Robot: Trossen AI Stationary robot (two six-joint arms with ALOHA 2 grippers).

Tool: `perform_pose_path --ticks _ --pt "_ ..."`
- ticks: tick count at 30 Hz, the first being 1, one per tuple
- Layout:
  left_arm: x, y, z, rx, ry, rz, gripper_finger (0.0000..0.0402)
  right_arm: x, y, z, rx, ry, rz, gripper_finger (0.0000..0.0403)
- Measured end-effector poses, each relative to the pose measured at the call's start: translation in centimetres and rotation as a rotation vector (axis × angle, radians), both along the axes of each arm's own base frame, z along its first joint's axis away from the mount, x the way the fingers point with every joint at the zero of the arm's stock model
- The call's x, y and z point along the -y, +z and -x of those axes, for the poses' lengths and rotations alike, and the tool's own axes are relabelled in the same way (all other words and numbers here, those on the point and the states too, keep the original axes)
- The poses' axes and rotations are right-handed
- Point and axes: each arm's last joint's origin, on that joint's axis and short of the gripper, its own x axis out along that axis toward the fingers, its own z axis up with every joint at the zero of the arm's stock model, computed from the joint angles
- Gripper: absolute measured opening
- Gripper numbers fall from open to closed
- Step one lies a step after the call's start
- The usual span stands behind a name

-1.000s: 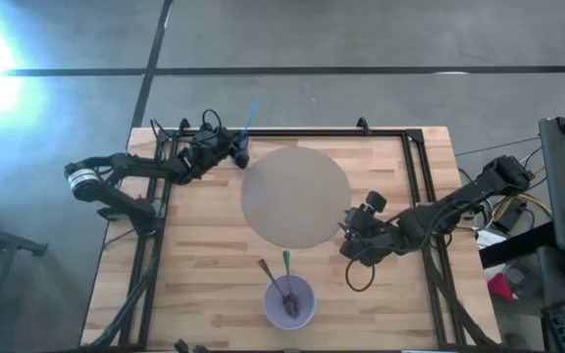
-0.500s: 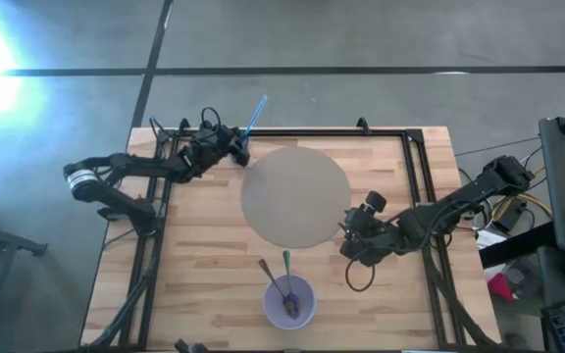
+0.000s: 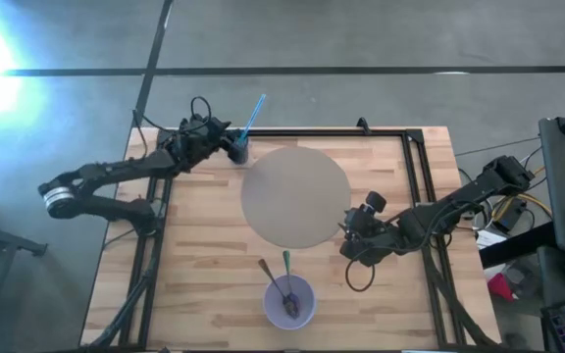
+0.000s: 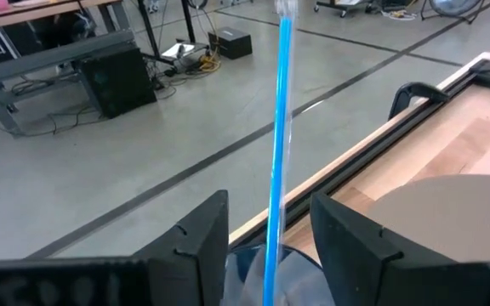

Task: Pick & Place Utensil
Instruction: Put the purple bowl with the utensils on the brown mat

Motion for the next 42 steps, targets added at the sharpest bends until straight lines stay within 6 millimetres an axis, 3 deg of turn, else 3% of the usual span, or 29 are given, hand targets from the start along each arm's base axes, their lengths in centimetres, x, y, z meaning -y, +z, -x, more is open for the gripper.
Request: perform_pose_path --ticks 9,24,32,42 --pt "1.8 3.4 2.0 0.016 -0.039 -0.015 0.0161 -0.1 0.0 0.0 0.002 0.005 -0.015 0.0178" --pt "7.0 8.1 2.7 -0.114 -0.386 0.100 0.0160 -1.0 1.3 -1.4 0.091 0.119 -0.129 0.0178" --pt "10.6 8.2 2.1 -0.161 -0.559 0.165 0.0159 -1.9 3.2 -2.6 0.104 0.191 -0.159 0.0178" --pt "14.8 6.9 2.1 -0.234 -0.720 0.311 0.0159 -4.1 6.1 -6.4 0.075 0.291 -0.222 0.0178"
